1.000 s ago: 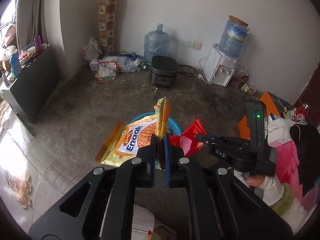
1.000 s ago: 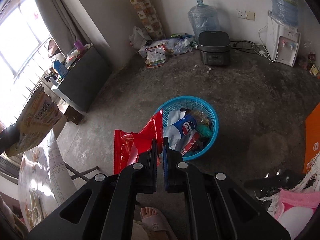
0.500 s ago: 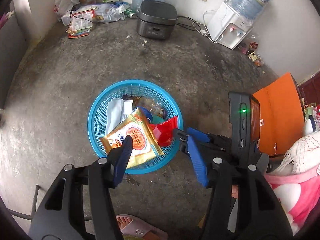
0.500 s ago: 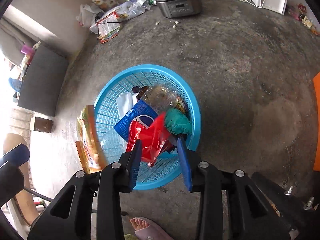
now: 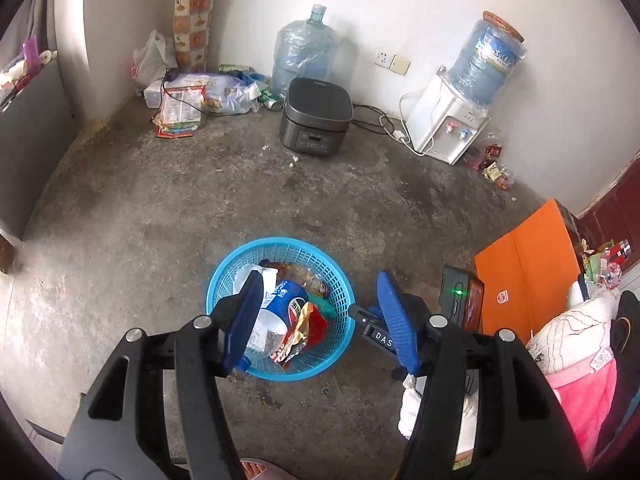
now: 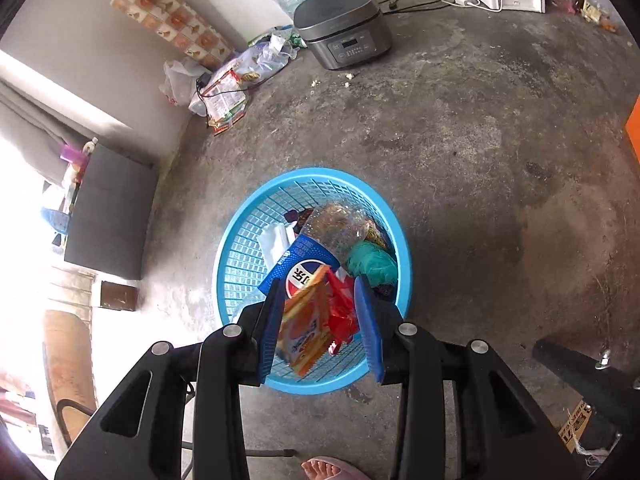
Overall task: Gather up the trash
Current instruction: 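Carry the snack packet and red bag over the wastebasket and release both, then return both grippers from the wastebasket to the table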
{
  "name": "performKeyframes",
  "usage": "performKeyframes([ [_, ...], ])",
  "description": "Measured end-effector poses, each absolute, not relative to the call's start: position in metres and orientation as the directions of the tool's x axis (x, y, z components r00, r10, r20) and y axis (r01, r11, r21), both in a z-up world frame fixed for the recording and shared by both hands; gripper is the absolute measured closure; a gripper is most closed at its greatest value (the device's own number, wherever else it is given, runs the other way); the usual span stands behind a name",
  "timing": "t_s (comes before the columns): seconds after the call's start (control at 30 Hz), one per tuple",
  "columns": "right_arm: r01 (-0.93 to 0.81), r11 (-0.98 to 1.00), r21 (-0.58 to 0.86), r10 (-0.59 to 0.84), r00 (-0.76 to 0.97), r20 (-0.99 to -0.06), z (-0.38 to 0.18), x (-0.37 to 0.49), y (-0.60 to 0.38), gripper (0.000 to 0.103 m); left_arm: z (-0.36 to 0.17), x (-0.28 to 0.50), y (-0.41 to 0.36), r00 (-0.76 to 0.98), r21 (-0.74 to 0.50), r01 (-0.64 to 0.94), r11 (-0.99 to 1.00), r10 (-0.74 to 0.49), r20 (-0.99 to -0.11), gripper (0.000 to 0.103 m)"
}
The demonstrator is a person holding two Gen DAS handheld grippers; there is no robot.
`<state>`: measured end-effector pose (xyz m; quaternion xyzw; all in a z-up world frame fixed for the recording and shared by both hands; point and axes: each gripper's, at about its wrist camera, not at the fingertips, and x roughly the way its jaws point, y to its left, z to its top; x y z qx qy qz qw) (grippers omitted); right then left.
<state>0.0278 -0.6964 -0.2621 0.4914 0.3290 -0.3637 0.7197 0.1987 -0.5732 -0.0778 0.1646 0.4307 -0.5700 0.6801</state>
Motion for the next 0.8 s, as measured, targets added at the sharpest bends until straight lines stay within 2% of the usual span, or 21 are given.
performKeyframes([
  [0.17,0.781,0.346,0.52,-0.285,0.616,-0.735,-0.194,0.033,-0.668,0.067,0.007,0.207,-0.506,0.103,-0.207,0.925,0.32,-0.734,-0.672,0.03],
  [0.23,0.747,0.403,0.528,-0.316,0.655,-0.686,-0.161,0.036,-0.649,0.064,0.033,0.211,-0.475,0.159,-0.175,0.921,0.347,-0.748,-0.645,0.018],
  [0.4,0.67,0.552,0.497,-0.369,0.73,-0.575,-0.086,0.047,-0.598,0.043,0.083,0.228,-0.385,0.334,-0.114,0.864,0.49,-0.729,-0.598,0.013],
  [0.6,0.576,0.713,0.4,-0.395,0.801,-0.451,-0.015,0.058,-0.529,0.021,0.109,0.24,-0.267,0.528,-0.087,0.734,0.673,-0.647,-0.551,0.012],
  [0.67,0.537,0.754,0.378,-0.374,0.824,-0.426,0.001,0.063,-0.507,0.017,0.11,0.242,-0.228,0.568,-0.086,0.681,0.727,-0.599,-0.564,0.012],
  [0.8,0.418,0.832,0.365,-0.264,0.877,-0.402,0.021,0.079,-0.462,0.016,0.102,0.241,-0.165,0.622,-0.056,0.584,0.81,-0.491,-0.61,0.012],
])
